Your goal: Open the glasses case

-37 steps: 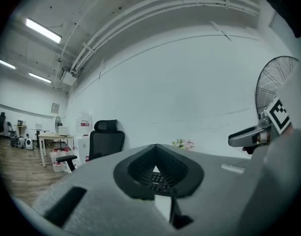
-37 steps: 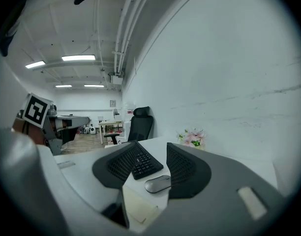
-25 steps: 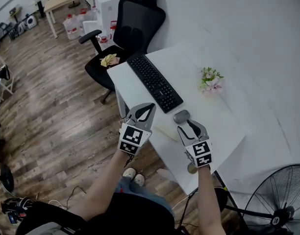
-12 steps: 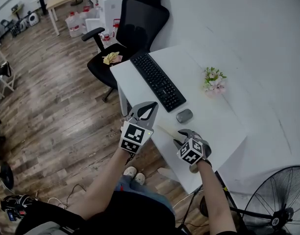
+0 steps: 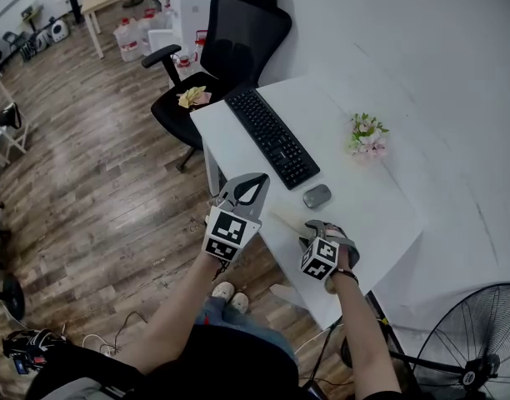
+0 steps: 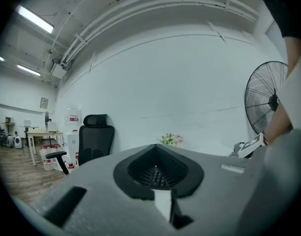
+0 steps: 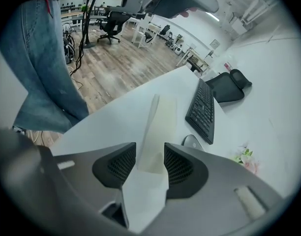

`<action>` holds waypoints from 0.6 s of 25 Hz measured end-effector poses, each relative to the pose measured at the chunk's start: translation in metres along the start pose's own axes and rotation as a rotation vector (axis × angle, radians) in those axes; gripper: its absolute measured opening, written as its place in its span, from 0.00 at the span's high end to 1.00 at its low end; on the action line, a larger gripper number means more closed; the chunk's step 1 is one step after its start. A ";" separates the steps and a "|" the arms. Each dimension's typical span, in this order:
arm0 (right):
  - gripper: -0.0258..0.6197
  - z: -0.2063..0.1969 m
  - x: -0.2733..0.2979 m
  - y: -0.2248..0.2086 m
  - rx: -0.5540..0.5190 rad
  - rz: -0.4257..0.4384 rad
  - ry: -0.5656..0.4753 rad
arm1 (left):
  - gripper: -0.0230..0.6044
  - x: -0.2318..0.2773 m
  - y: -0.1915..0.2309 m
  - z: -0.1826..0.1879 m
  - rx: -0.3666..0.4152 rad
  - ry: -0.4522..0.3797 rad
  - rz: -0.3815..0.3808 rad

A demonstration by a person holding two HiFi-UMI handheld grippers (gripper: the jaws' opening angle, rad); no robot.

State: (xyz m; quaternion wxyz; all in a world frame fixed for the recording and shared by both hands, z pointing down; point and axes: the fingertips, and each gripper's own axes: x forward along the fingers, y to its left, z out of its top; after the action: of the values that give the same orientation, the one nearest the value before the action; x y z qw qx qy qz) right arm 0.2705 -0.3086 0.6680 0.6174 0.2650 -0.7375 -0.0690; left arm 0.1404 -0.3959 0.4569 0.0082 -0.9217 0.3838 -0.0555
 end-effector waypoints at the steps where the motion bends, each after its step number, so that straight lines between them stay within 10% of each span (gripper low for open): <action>1: 0.67 -0.002 0.001 0.001 -0.007 -0.004 0.011 | 0.95 -0.001 0.001 0.000 -0.002 0.000 0.002; 15: 0.73 -0.008 0.004 -0.002 0.007 -0.019 0.036 | 0.95 0.001 0.002 -0.004 -0.001 0.005 0.000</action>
State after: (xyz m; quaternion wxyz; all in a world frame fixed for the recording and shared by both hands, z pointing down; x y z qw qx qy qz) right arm 0.2784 -0.3098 0.6725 0.6290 0.2753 -0.7239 -0.0677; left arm 0.1395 -0.3984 0.4604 0.0068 -0.9216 0.3839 -0.0575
